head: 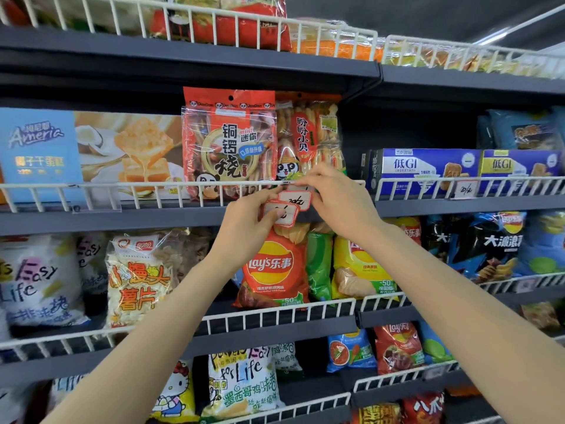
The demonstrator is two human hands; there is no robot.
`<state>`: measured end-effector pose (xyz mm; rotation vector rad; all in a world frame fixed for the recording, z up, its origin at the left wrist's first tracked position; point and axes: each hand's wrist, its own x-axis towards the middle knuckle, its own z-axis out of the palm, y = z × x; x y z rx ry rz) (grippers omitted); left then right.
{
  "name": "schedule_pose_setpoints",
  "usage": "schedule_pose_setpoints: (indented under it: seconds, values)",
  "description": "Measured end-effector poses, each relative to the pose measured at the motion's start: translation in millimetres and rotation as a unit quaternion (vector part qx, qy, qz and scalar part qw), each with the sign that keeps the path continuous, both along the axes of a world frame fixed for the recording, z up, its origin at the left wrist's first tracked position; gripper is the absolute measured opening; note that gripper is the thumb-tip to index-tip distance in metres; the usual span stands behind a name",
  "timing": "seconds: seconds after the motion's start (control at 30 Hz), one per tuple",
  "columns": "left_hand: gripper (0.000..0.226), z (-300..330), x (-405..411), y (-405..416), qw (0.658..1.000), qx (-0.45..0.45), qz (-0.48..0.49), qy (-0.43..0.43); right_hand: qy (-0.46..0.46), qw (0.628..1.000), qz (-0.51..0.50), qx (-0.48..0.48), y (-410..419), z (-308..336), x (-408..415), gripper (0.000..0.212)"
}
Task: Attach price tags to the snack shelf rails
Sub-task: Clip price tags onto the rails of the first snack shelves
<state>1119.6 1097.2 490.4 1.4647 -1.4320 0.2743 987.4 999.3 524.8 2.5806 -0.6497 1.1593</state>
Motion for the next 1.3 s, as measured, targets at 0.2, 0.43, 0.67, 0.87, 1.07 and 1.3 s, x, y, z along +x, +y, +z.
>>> schedule_pose_setpoints:
  seconds: [0.2,0.43,0.67,0.87,1.07,1.3]
  values:
    - [0.014,0,-7,8,0.994,-0.008,0.099,0.043,-0.003,0.998,0.052,0.043,-2,0,-2,0.035]
    - [0.004,3,-10,28,0.995,0.022,0.051,0.081,-0.101,0.936,0.228,0.249,23,-6,-3,0.024]
    - [0.013,3,35,72,0.997,0.022,0.047,0.063,-0.109,0.945,0.232,0.204,61,-3,37,0.009]
    - [0.017,2,108,121,0.997,0.000,0.060,0.051,-0.155,0.941,0.224,0.202,112,-11,111,0.012]
    - [0.020,-1,189,164,0.995,-0.017,0.086,0.056,-0.210,0.950,0.168,0.159,158,-13,177,0.010]
    - [0.041,-1,206,180,0.998,0.006,0.057,0.013,-0.252,0.949,0.131,0.139,185,-9,214,0.010]
